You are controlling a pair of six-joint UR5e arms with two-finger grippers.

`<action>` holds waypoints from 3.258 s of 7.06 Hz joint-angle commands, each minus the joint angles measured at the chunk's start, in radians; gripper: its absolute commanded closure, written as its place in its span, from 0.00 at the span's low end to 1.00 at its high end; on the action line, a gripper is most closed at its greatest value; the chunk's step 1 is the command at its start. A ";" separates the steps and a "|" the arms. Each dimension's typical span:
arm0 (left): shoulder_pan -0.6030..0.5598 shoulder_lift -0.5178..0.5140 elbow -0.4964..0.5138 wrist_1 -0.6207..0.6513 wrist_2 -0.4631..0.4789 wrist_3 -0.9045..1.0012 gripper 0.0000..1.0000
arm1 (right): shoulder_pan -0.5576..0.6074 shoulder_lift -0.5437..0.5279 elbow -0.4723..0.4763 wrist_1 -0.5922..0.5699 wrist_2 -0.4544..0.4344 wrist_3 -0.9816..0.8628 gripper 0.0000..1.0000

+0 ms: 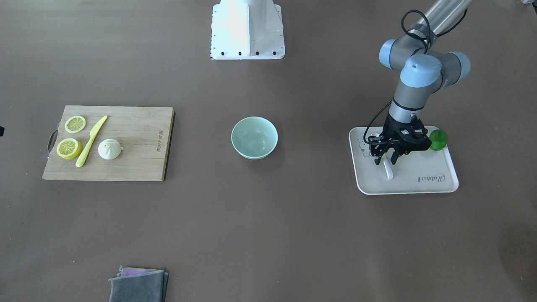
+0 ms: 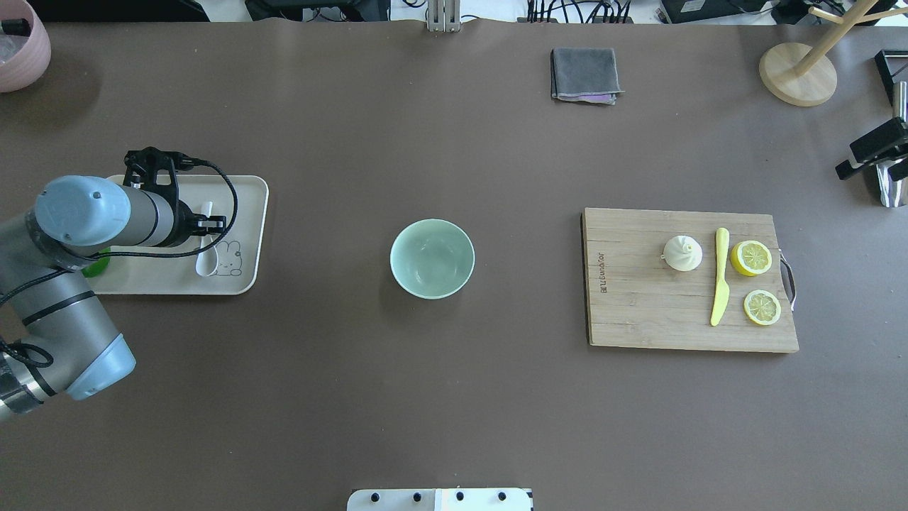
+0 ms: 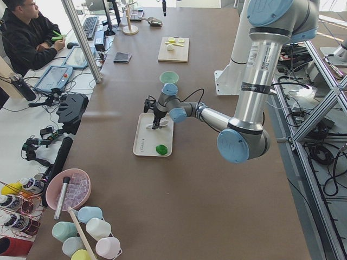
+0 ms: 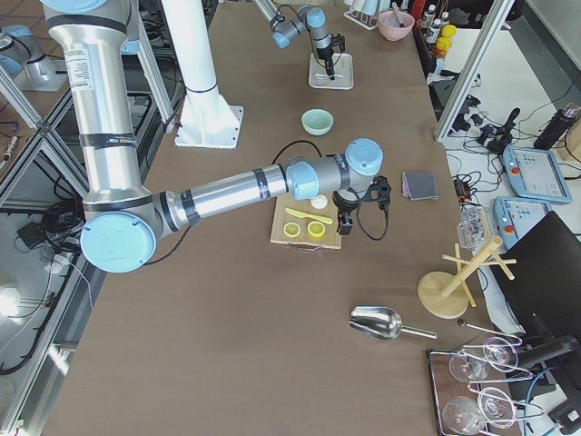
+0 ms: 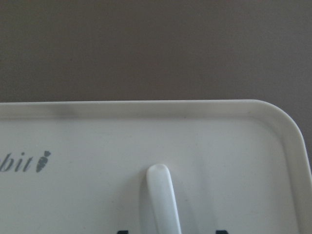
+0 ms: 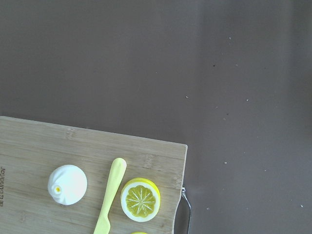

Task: Put spoon and bun in bowl

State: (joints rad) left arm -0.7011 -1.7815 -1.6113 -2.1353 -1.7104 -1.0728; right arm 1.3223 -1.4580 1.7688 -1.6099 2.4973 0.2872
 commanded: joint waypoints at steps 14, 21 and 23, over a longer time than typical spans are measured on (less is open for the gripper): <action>-0.206 -0.233 -0.127 0.374 -0.212 0.082 1.00 | -0.460 0.126 -0.103 0.234 -0.301 0.547 0.15; -0.089 -0.541 0.108 0.182 -0.221 -0.241 1.00 | -0.473 0.140 -0.072 0.235 -0.288 0.607 1.00; -0.032 -0.567 0.155 0.143 -0.210 -0.262 1.00 | -0.436 0.192 -0.054 0.225 -0.240 0.615 1.00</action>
State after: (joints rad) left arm -0.7670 -2.3276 -1.4845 -1.9653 -1.9259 -1.3130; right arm 0.8631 -1.2949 1.7030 -1.3803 2.2261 0.8980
